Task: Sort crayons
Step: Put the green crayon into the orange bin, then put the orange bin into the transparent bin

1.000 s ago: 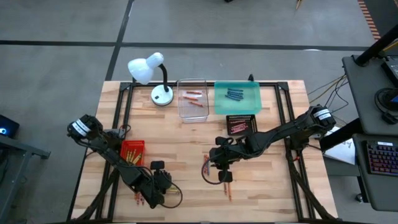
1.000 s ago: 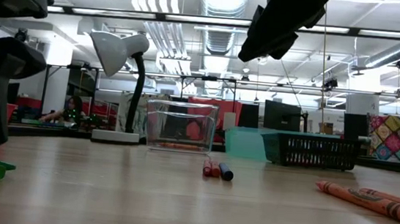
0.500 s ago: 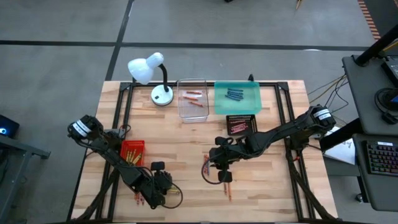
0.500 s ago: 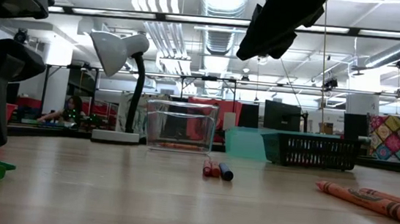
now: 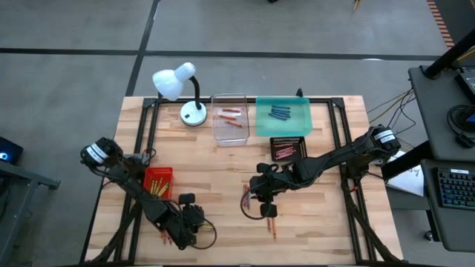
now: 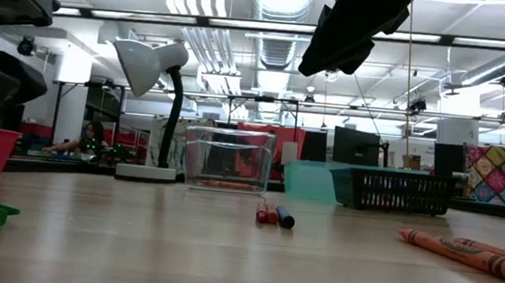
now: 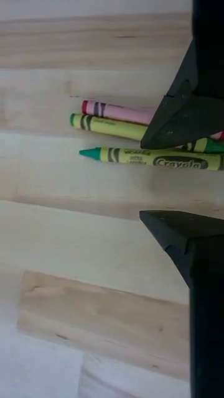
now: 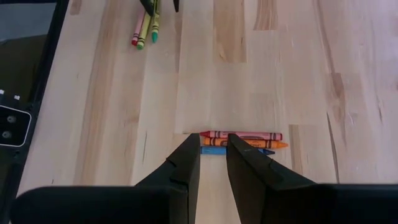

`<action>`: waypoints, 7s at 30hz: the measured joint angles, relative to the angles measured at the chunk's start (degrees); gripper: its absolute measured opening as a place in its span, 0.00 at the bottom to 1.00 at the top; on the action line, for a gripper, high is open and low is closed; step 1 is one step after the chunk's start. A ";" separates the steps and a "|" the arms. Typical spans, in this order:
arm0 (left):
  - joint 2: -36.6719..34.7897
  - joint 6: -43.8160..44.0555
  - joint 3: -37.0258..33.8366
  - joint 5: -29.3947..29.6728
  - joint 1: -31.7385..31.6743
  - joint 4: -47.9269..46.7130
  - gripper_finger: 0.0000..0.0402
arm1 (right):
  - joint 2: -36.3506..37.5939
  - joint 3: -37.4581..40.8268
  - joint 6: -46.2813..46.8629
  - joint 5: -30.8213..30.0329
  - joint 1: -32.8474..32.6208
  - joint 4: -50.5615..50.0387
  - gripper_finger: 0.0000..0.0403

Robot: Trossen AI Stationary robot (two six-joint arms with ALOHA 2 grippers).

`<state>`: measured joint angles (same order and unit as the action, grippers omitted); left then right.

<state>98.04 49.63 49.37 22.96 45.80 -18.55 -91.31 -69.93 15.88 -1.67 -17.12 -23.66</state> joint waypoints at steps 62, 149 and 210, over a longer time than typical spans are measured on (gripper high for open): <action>-31.58 30.53 3.23 14.33 -3.33 -41.64 0.00 | 0.04 0.00 -2.62 -4.57 0.02 4.61 0.17; -19.39 6.76 15.34 11.95 -13.97 -53.85 0.20 | 0.04 2.73 16.84 -4.76 0.02 7.05 0.17; -34.12 -57.97 -9.36 18.64 -16.20 9.53 0.20 | -15.50 -4.83 73.23 10.58 -11.32 -16.76 0.17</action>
<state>63.92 -8.34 40.01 41.60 29.61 -9.02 -106.81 -74.76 89.11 8.91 -28.44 -40.42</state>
